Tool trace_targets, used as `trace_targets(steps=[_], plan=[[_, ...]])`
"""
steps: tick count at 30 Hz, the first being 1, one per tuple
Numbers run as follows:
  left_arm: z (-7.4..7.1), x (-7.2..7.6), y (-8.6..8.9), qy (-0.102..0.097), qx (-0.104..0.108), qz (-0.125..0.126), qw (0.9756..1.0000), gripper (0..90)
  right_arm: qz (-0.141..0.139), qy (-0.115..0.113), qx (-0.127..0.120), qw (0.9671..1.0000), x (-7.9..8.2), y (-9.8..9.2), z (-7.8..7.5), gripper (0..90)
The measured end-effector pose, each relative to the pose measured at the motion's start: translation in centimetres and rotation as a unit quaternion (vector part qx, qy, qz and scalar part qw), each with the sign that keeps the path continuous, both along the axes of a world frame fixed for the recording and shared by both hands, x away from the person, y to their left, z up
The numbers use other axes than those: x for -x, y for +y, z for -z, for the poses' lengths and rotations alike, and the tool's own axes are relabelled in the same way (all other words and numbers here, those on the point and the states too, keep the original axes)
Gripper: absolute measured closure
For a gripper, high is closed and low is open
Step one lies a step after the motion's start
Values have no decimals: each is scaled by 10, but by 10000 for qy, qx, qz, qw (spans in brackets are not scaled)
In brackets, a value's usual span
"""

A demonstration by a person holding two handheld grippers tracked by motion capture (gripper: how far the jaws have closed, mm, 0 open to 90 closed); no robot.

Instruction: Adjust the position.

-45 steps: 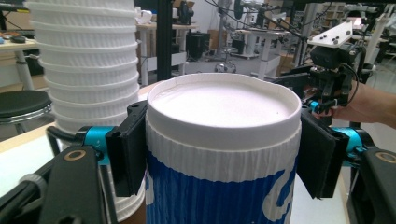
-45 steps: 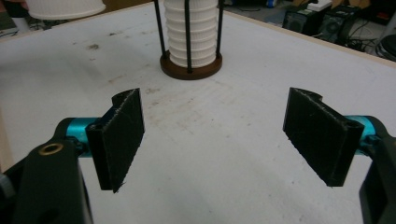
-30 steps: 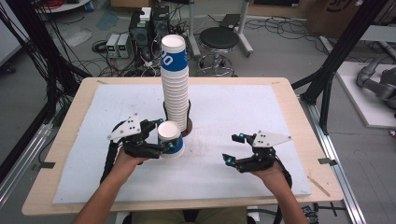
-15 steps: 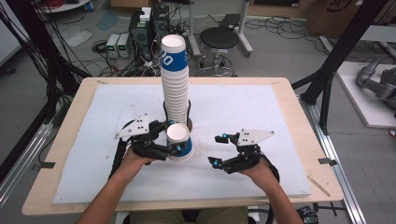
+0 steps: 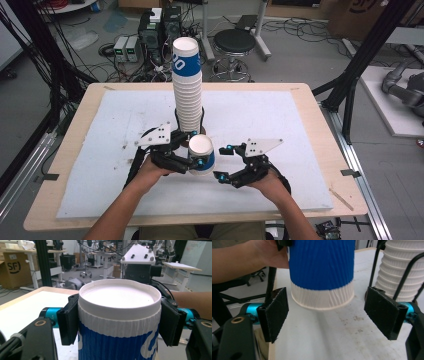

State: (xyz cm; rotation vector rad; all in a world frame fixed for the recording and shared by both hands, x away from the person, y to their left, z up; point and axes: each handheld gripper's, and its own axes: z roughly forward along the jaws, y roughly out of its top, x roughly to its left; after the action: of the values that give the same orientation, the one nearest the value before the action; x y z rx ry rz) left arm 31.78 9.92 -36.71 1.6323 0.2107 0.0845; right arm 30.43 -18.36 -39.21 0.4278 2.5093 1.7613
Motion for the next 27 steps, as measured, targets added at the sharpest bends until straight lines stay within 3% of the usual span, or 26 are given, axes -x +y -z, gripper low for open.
trace_targets(steps=[10,23,27], plan=[[2,-1,-9,37,25,207,9998,294,-232,88,-219,9995,-5,10,2,201],[2,-1,-16,-39,67,278,9996,298,-212,60,-165,9996,-7,18,7,184],[1,-1,-14,-68,72,246,9996,303,-230,-43,-158,9996,-7,17,6,221]])
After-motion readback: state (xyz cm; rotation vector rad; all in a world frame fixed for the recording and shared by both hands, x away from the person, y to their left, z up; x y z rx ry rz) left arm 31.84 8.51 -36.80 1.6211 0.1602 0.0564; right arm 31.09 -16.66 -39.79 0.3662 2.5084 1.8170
